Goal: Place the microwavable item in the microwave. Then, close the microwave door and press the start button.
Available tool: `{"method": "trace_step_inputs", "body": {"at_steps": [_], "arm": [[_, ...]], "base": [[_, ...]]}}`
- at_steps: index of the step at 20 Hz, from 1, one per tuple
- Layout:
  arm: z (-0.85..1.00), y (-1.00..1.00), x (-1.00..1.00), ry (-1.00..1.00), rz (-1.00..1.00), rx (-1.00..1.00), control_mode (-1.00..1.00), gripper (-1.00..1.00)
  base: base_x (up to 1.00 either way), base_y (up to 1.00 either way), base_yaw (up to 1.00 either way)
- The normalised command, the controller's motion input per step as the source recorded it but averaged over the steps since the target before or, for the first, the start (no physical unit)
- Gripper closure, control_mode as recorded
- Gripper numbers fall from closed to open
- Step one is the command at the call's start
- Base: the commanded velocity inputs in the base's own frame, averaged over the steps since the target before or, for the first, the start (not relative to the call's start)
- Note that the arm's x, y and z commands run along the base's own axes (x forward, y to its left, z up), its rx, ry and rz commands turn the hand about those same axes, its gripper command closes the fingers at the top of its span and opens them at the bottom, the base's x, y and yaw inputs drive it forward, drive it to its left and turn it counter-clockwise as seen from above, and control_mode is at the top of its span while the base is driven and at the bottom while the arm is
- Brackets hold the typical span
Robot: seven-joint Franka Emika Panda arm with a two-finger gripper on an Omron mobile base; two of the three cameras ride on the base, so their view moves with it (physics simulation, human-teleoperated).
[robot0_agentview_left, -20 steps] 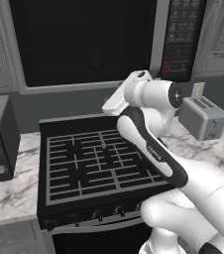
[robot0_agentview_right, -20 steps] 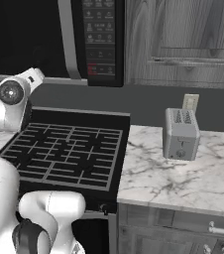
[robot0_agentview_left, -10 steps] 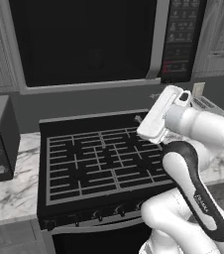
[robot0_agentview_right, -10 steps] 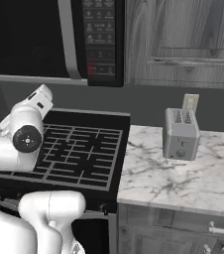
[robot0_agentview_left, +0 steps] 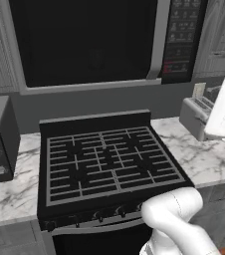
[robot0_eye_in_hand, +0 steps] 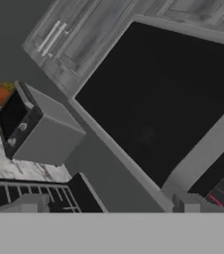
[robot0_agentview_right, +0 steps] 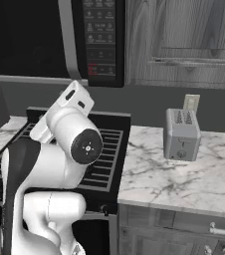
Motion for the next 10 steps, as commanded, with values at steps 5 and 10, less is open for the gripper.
{"method": "trace_step_inputs", "body": {"at_steps": [5, 10], "arm": [[-0.05, -0.53, -0.05, -0.11, 0.07, 0.0, -1.0, -1.0], [-0.11, -0.06, 0.46, -0.08, 0.03, 0.0, -1.0, -1.0]], "base": [[0.0, 0.0, 0.0], [0.0, 0.0, 0.0]]}}
